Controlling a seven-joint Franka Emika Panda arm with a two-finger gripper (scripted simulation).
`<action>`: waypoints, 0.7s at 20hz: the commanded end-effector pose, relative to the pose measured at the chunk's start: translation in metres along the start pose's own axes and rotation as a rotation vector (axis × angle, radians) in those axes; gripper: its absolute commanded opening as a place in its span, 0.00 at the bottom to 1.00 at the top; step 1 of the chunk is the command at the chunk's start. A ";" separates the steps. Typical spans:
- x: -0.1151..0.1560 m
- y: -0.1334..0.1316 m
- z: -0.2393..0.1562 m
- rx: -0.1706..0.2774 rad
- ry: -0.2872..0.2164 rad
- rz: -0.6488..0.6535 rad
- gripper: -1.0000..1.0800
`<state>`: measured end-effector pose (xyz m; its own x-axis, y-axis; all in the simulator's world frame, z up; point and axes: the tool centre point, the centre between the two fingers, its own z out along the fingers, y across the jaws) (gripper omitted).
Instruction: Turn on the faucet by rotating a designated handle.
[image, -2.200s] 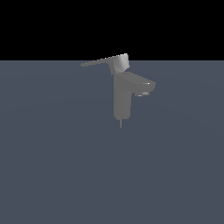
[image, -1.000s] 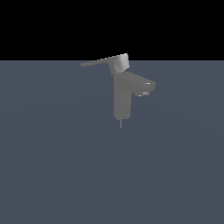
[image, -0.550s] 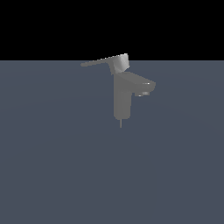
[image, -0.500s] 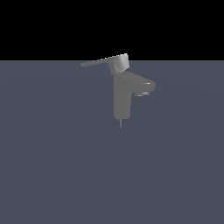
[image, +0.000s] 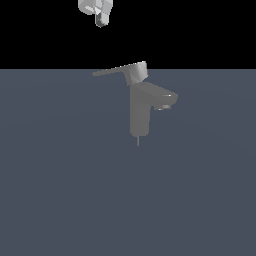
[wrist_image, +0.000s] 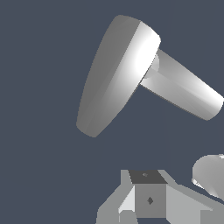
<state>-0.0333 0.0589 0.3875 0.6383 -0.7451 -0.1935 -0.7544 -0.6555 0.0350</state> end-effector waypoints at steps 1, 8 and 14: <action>0.009 -0.014 0.012 -0.014 0.004 0.069 0.00; 0.031 -0.051 0.051 -0.057 0.034 0.255 0.00; 0.046 -0.077 0.081 -0.086 0.075 0.388 0.00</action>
<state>0.0355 0.0829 0.3041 0.3487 -0.9325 -0.0945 -0.9179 -0.3601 0.1664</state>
